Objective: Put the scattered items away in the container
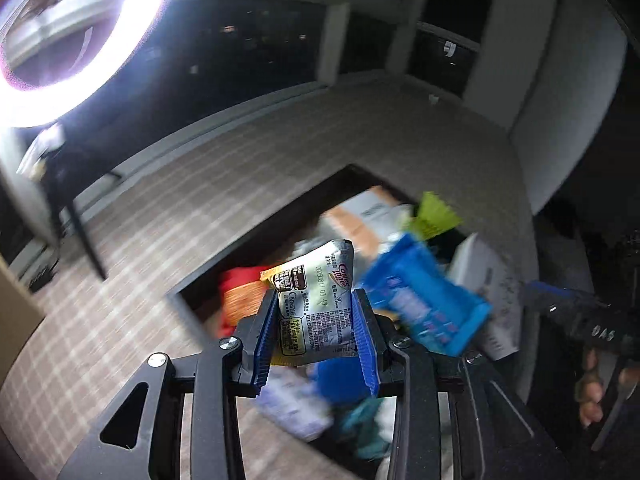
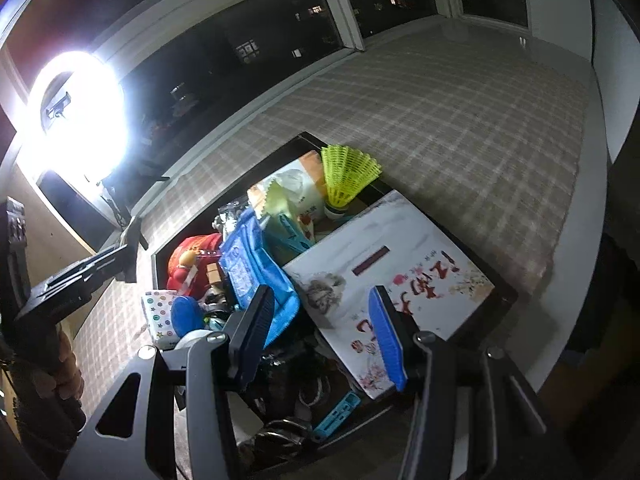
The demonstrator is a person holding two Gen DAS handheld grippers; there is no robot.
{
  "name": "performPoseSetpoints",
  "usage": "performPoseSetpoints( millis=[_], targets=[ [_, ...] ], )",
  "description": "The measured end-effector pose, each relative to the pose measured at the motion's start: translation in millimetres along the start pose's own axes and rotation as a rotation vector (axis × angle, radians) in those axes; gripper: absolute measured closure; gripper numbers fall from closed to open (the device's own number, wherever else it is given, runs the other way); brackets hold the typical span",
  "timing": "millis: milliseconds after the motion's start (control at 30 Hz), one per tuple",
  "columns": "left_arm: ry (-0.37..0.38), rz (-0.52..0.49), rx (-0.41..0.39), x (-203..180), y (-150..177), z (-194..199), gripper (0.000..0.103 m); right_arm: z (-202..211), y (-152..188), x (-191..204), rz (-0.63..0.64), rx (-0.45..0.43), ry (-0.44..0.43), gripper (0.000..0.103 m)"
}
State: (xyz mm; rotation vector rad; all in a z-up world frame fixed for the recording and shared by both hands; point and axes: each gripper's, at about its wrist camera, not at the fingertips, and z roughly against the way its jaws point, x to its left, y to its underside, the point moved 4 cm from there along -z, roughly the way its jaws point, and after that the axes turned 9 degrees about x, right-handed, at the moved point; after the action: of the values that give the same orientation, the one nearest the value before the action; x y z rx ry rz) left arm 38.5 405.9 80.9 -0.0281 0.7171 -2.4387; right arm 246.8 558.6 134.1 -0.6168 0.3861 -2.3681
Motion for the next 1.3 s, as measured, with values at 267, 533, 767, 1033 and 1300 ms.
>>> performPoseSetpoints(
  millis=[267,533,767,1033,1300],
  targets=[
    [0.054,-0.041,0.016,-37,-10,-10,0.063,2,3,-9,-0.016,0.002,0.002,0.054],
    [0.018,0.001,0.024,-25,0,-4,0.050,3,3,1,0.008,0.000,-0.010,0.054],
    [-0.042,0.061,-0.004,-6,14,23,0.049,4,8,21,0.054,0.026,-0.033,0.054],
    [-0.144,0.181,-0.050,35,49,76,0.044,13,14,65,0.161,0.033,-0.093,0.049],
    [-0.305,0.292,-0.121,68,103,140,0.028,17,30,128,0.292,0.062,-0.178,0.045]
  ],
)
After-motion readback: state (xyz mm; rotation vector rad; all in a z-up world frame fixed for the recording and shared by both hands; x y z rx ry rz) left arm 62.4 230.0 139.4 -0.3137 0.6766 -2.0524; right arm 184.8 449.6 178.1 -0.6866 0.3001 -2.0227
